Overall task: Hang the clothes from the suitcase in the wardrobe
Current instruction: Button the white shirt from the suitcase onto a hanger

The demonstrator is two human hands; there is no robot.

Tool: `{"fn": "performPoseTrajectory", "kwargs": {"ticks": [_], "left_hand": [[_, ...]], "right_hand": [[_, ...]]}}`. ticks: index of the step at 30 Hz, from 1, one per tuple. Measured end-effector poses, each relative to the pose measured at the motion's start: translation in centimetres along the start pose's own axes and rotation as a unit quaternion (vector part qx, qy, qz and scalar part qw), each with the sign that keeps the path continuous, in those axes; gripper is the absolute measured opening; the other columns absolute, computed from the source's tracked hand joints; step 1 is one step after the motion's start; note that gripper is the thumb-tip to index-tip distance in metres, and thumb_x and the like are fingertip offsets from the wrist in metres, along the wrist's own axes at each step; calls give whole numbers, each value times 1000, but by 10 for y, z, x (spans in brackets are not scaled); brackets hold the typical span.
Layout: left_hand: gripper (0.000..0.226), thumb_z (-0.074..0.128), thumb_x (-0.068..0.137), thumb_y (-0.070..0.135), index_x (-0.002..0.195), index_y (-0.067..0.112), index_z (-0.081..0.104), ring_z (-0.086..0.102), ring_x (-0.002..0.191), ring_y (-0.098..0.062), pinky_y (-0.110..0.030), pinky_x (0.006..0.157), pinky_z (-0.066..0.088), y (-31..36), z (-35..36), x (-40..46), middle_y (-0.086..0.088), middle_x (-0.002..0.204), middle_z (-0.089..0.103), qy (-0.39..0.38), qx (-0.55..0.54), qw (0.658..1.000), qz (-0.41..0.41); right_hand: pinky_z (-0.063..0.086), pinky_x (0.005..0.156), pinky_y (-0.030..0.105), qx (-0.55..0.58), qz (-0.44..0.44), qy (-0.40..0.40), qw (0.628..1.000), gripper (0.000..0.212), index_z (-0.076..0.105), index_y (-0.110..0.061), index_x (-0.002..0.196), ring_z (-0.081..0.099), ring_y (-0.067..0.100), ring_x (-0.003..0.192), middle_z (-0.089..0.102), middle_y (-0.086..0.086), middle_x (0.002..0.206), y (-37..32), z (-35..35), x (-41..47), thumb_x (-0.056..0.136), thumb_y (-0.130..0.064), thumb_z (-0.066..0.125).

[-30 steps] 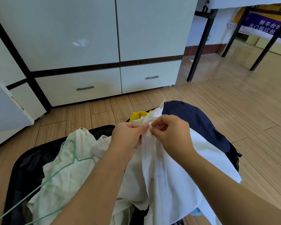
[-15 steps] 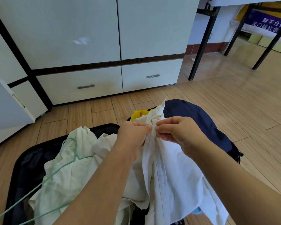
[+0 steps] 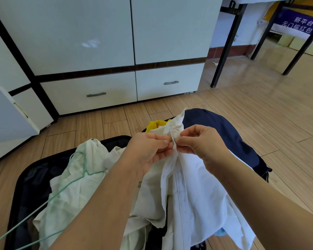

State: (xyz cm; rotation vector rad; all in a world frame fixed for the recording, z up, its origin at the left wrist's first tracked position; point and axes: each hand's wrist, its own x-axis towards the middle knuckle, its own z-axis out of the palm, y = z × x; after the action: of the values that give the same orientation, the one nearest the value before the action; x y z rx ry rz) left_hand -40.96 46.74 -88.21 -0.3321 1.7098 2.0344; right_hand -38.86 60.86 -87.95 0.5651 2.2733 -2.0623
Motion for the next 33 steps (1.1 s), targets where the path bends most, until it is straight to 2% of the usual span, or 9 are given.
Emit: {"fn": "performPoseTrajectory", "kwargs": {"ticks": [5,10,13,17,20,24,27,31,33], "left_hand": [[10,68,82,-5,75,2,68,65,56,-13,-19,50,54,-6,-1,0,-11,70,70,21,31,999,-2],[5,74,79,3,75,6,72,71,75,-22,-29,69,59,-13,0,5,-13,84,73,39,80,996,31],[14,74,80,4,70,15,72,71,77,-23,-30,73,59,-15,-1,6,-9,79,73,62,142,985,80],[21,72,80,7,68,25,74,69,75,-16,-28,74,57,-13,0,6,6,74,72,85,270,942,182],[11,72,80,12,81,20,79,57,68,-2,-7,59,42,-12,2,6,17,73,63,97,350,898,246],[9,72,76,5,75,13,77,56,76,-9,-15,67,46,-19,6,8,1,84,60,114,371,867,313],[8,74,75,4,69,11,74,57,77,-14,-23,67,50,-26,10,7,-2,84,60,117,374,859,330],[11,72,77,7,66,9,72,55,72,-9,-9,59,42,-28,11,7,3,75,57,137,355,873,306],[13,70,79,10,68,5,72,59,68,-13,-11,60,46,-26,10,9,0,68,63,135,346,892,259]], "right_hand": [[53,54,18,-36,-9,-18,999,17,61,-3,76,67,12,58,67,14,83,1,1,1,74,4,76],[56,57,21,-18,6,-49,999,15,62,3,85,71,18,64,69,17,86,1,-3,2,76,7,73],[57,57,22,-25,-2,-59,998,15,62,1,84,71,19,64,70,19,86,1,-1,1,76,10,71],[60,62,27,-59,-17,-41,997,16,61,0,84,73,24,67,71,17,81,5,5,1,76,10,71],[61,66,32,-31,-3,-19,999,10,62,3,86,73,26,68,72,17,78,5,8,2,79,5,69],[59,58,26,15,31,-9,999,14,64,11,87,73,25,67,72,20,79,3,8,1,78,4,71],[56,53,22,-16,39,17,999,8,64,9,83,72,23,65,71,20,82,4,8,2,76,10,67],[59,59,27,-70,9,26,997,13,61,0,72,72,23,68,70,18,81,7,8,3,76,11,66],[61,66,32,-104,-16,24,994,14,61,-3,73,71,22,70,69,14,80,9,8,3,78,9,65]]}}
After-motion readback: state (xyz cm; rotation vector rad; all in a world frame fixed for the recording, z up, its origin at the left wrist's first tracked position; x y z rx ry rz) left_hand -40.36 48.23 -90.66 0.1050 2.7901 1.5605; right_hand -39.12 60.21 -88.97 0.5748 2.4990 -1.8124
